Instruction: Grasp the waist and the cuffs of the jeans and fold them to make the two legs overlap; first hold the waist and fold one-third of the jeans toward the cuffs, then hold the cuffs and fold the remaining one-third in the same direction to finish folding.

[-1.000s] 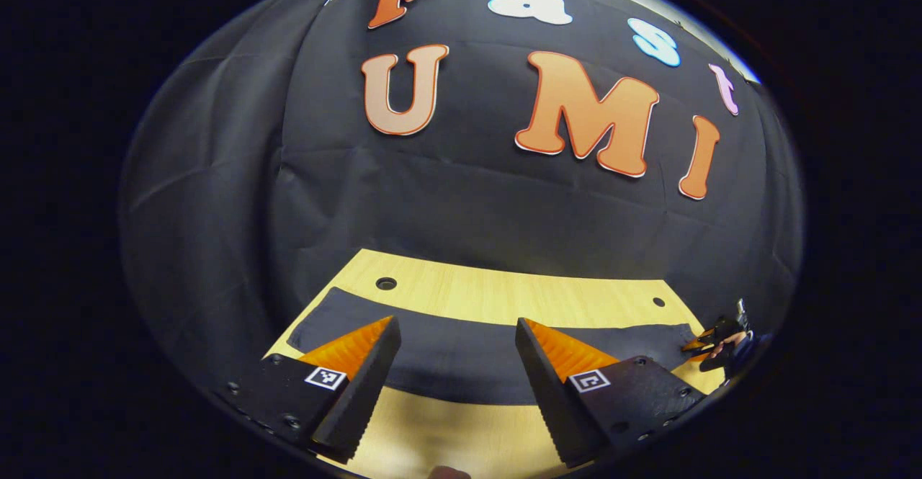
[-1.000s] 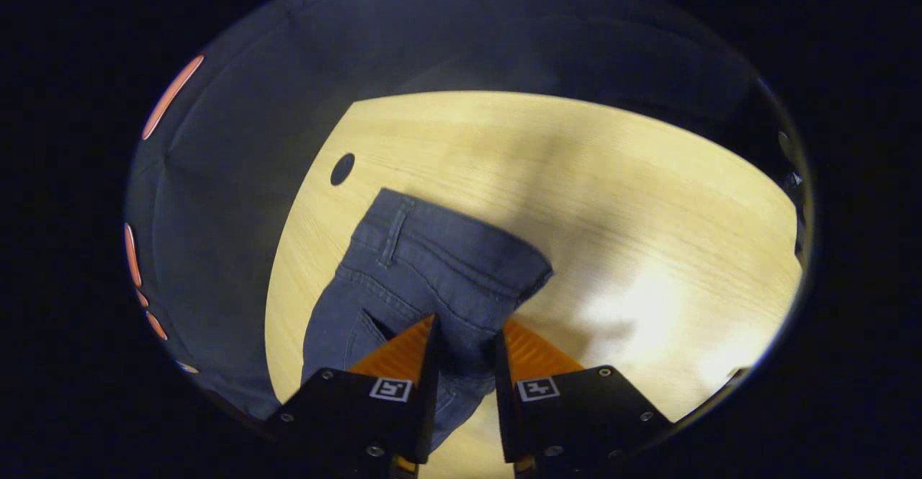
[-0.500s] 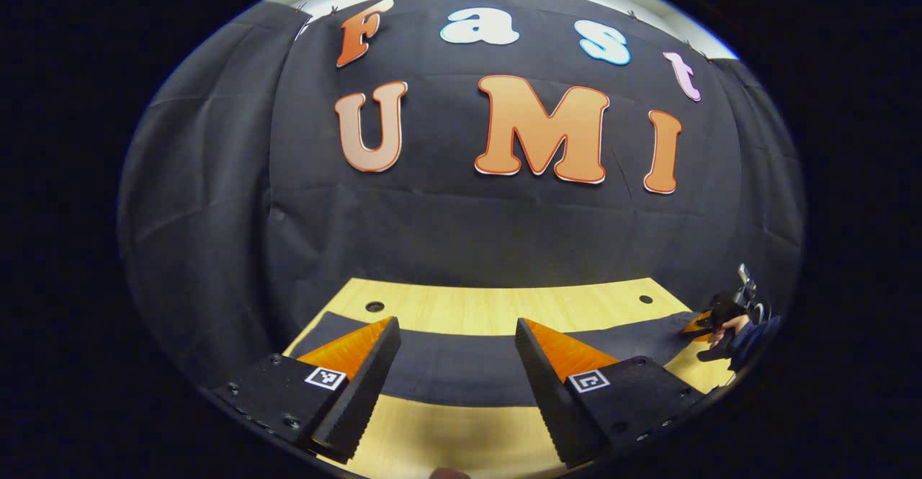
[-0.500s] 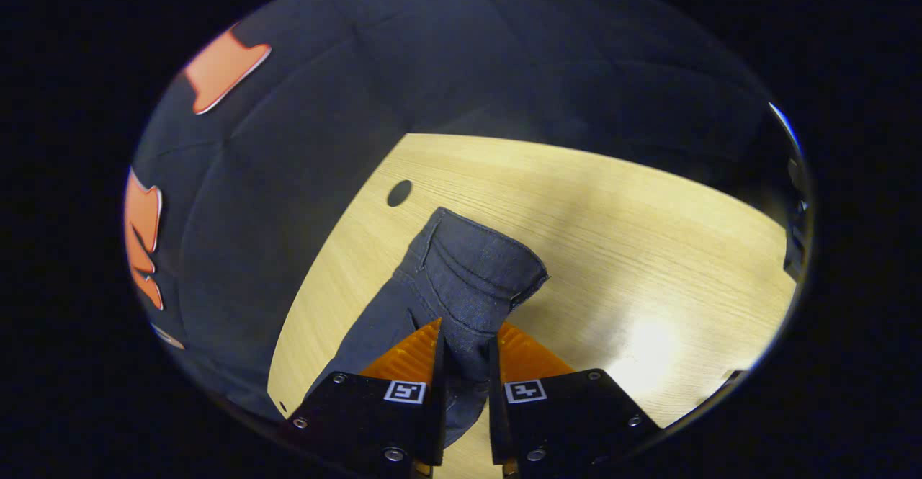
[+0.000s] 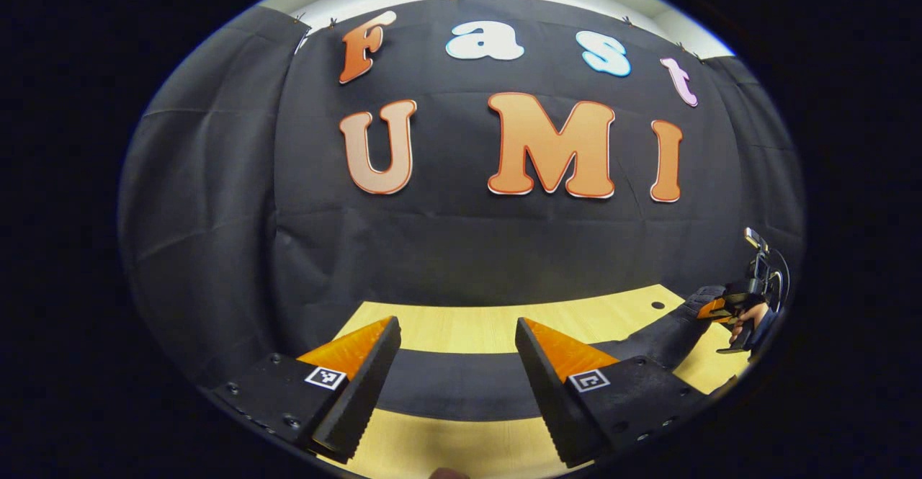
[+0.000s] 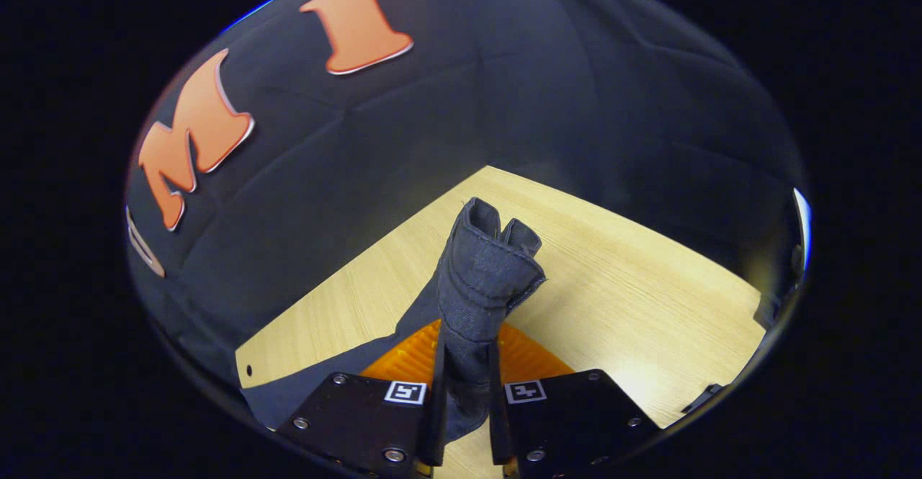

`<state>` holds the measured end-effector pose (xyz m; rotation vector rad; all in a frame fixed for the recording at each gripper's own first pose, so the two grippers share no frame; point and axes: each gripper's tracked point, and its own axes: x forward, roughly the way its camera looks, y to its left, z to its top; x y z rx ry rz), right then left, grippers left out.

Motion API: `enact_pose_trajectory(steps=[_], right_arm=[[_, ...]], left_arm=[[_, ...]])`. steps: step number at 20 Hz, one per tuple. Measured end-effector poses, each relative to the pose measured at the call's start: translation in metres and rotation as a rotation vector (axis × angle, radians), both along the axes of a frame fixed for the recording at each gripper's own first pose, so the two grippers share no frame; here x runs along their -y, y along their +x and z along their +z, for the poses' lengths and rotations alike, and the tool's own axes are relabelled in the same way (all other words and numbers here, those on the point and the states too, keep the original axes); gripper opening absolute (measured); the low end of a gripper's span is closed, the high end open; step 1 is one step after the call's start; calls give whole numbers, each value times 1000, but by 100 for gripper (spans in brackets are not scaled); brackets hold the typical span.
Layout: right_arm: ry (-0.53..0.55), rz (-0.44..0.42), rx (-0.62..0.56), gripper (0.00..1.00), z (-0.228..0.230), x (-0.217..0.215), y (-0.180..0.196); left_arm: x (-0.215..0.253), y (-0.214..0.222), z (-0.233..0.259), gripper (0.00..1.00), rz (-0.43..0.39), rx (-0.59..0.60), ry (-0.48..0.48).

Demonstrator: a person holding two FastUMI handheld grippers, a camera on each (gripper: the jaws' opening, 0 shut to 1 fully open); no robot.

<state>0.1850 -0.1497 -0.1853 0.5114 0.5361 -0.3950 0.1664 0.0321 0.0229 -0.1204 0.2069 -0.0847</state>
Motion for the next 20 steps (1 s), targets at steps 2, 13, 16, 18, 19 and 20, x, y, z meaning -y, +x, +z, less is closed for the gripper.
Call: enact_pose_trajectory(steps=[2,13,16,18,19,20], right_arm=[[-59,46,10,25,10,-22,5],[-267,314,56,25,50,-148,8],[-288,369,39,25,44,-177,11],[-282,396,37,25,41,-189,11],[-284,412,36,25,39,-199,10],[-293,433,33,25,38,-208,10]], left_arm=[[-9,1,-2,96,4,9,4],[-60,6,-22,96,53,-14,-14],[-79,7,-25,96,87,-15,-14],[-91,7,-26,96,106,-13,-15],[-96,7,-27,96,115,-15,-16],[-101,7,-30,96,122,-16,-19]])
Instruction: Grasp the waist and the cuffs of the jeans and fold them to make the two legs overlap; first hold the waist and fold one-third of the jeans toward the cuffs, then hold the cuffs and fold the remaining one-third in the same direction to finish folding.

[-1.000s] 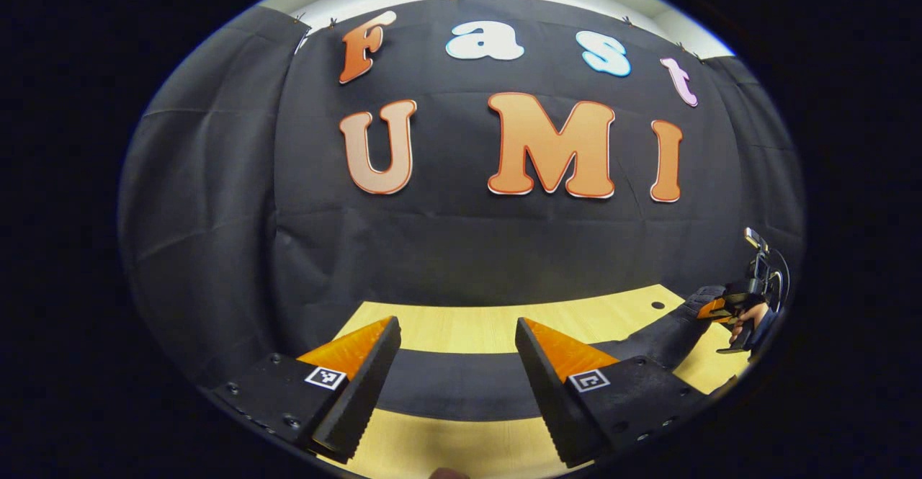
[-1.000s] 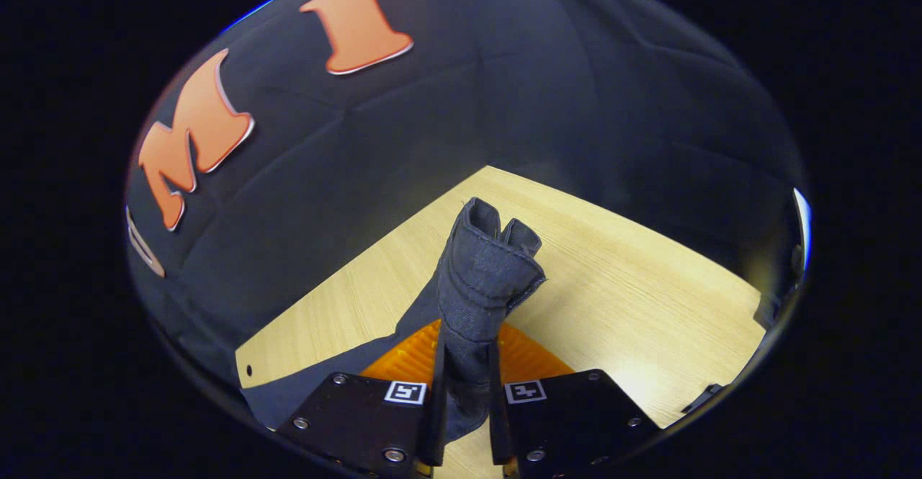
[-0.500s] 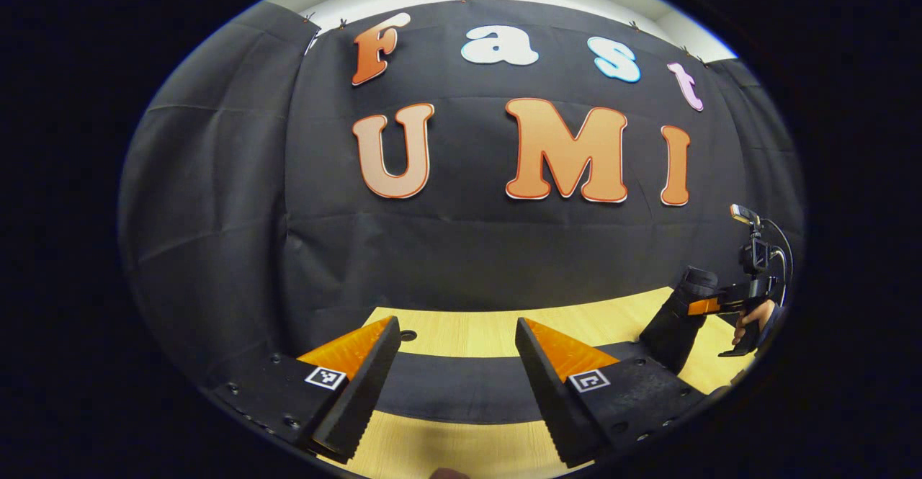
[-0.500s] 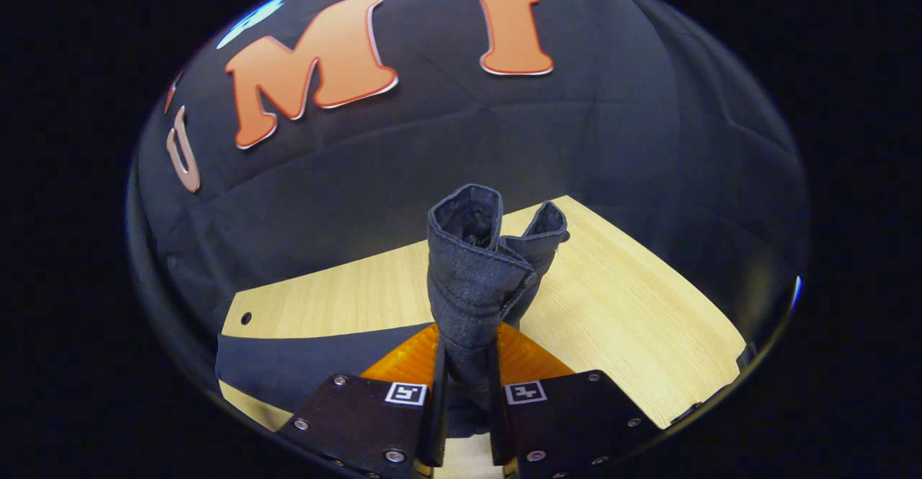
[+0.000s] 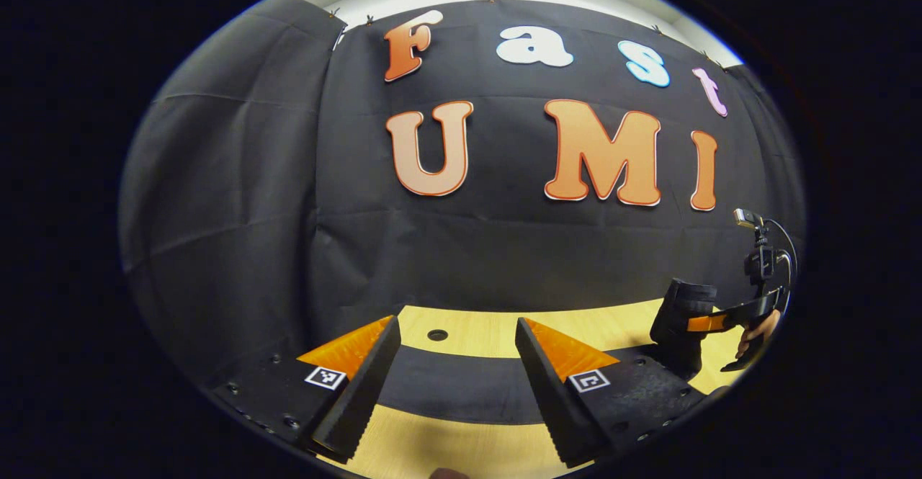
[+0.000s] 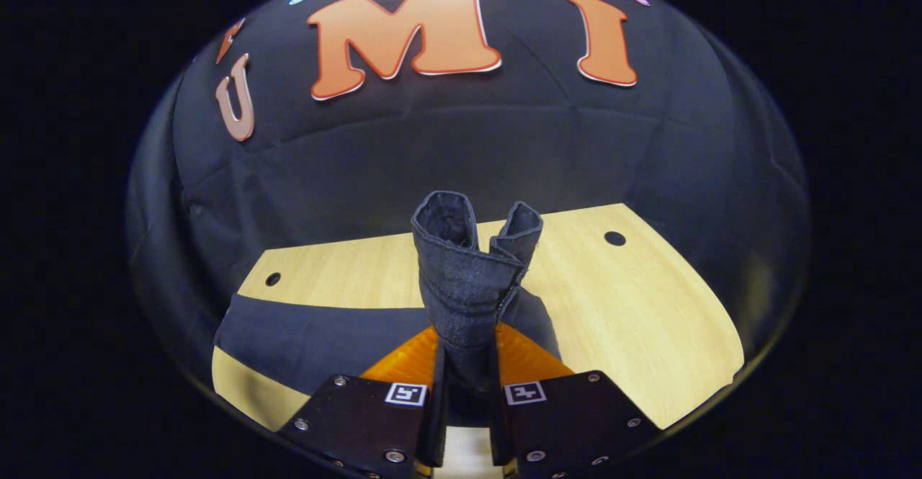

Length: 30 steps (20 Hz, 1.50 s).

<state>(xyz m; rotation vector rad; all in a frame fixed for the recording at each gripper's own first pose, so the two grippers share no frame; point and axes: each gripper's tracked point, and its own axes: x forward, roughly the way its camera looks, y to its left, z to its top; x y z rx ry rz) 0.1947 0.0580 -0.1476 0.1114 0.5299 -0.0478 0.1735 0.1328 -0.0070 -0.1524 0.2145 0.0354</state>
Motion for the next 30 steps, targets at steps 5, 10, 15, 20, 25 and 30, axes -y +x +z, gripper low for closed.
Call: enact_pose_trajectory(steps=[5,10,15,20,25,30], right_arm=[[-38,47,-26,25,-10,-33,-1],[-76,111,-89,20,-36,-71,-4],[-112,138,-201,49,-74,-101,-20],[-22,151,-173,83,-60,-136,-21],[-7,77,-107,89,-26,-122,-29],[-16,-25,-18,92,17,-83,-52]], left_arm=[[-31,1,-12,96,46,-18,-14],[-68,10,-41,96,89,-76,-41],[-97,21,-91,92,84,-209,-101],[-120,36,-132,96,64,-302,-142],[-111,62,-200,96,14,-532,-250],[-113,75,-259,96,34,-789,-380]])
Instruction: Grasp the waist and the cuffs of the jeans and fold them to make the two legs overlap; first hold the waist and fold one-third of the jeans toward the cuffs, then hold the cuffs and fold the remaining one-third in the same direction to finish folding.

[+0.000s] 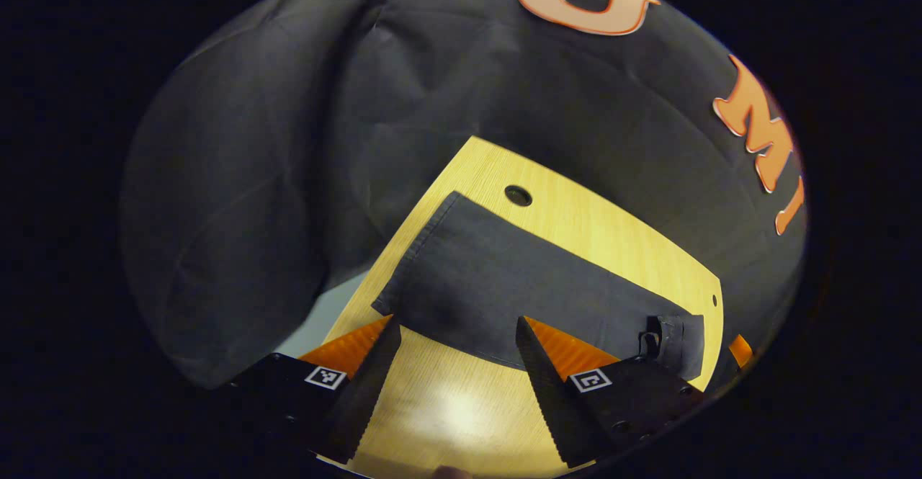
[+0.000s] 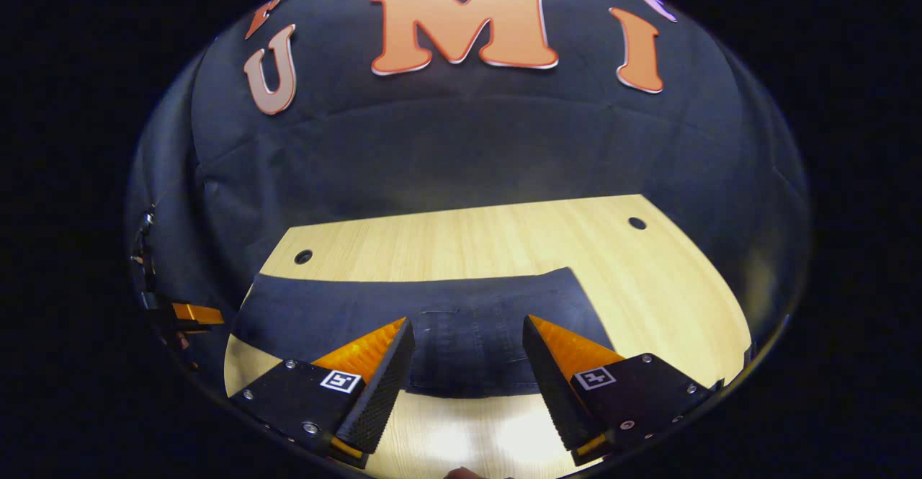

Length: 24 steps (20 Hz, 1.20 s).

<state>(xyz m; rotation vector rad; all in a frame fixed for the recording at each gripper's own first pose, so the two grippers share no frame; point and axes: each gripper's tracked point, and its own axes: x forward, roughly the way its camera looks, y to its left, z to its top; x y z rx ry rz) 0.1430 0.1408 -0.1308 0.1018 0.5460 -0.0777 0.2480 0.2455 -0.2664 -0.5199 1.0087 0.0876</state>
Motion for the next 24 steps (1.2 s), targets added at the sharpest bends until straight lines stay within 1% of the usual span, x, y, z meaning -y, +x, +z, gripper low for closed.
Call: enact_pose_trajectory(steps=[3,8,10,15,17,18,20,21,22,23,24], right_arm=[[-21,-55,41,93,19,26,-21],[-60,-120,73,94,35,59,-50],[-67,-140,76,94,37,67,-57],[-84,-157,73,94,39,78,-71],[-77,-163,70,94,38,80,-74],[-70,-165,68,95,38,81,-74],[-55,-160,73,95,37,79,-74],[-51,-156,74,95,35,80,-73],[-47,-147,75,94,35,80,-73],[-46,-142,76,95,34,80,-73],[-41,-131,83,95,35,81,-72]], left_arm=[[-2,3,-23,97,25,-138,-24],[-6,4,-65,96,111,-315,-53],[-8,0,-75,96,130,-374,-39],[-18,9,-86,96,194,-427,34],[-19,11,-88,93,185,-438,79],[-18,17,-89,94,176,-428,89],[-19,15,-86,95,198,-423,85],[-18,14,-86,91,203,-409,82],[-17,23,-86,88,182,-365,87],[-12,27,-88,63,174,-326,64],[-7,31,-89,39,168,-297,62]])
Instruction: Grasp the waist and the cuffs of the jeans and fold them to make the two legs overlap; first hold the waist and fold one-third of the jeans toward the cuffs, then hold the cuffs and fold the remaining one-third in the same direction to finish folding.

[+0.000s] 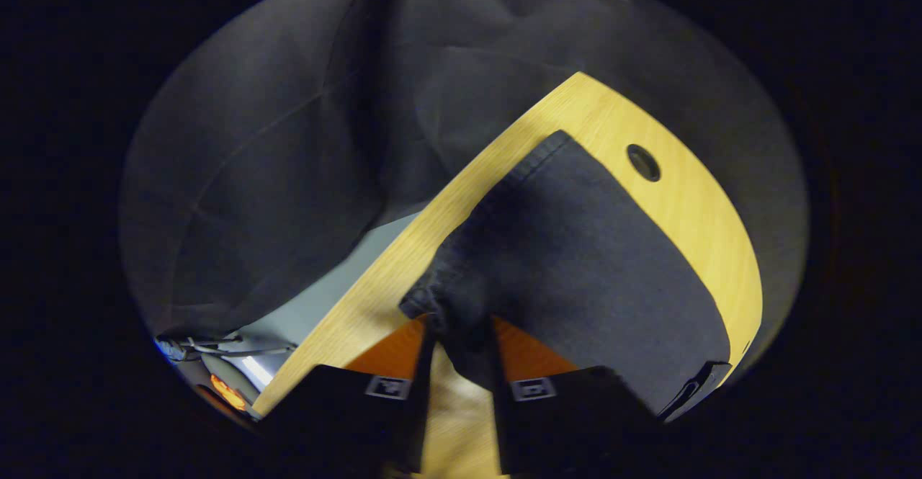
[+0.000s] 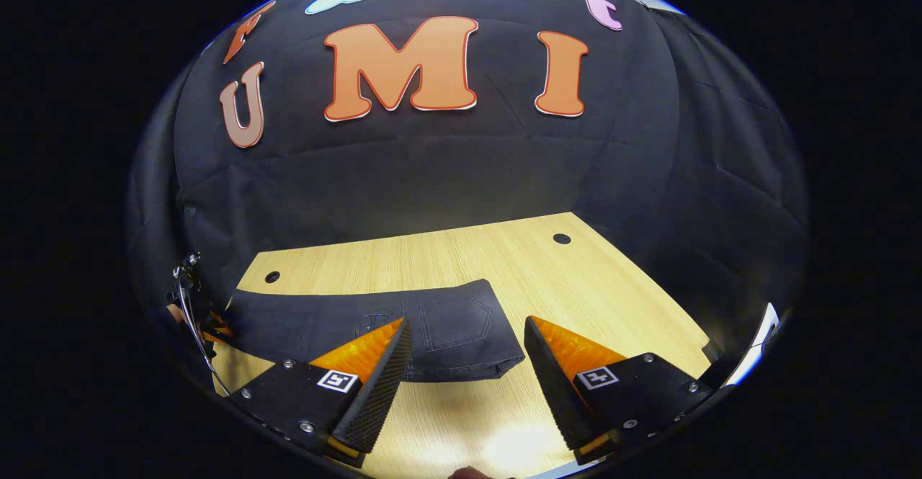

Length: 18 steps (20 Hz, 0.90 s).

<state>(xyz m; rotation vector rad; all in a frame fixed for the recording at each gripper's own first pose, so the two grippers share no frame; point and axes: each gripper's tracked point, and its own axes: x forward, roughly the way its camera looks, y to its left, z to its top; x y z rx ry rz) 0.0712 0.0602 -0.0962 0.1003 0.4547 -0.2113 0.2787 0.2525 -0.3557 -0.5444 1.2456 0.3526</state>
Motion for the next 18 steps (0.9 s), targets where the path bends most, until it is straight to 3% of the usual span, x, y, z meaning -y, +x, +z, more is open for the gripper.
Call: enact_pose_trajectory(steps=[1,4,5,10,18], right_arm=[[3,8,-2,95,-1,1,1],[-6,30,10,94,4,13,7],[-9,30,17,94,6,18,7],[-2,59,38,95,17,30,19],[17,116,71,94,22,34,44]], left_arm=[[3,3,1,14,-36,21,6],[7,2,14,14,-51,120,-32],[6,8,20,7,-56,145,-44],[2,10,73,7,-132,339,-1],[-2,17,135,6,-235,538,55]])
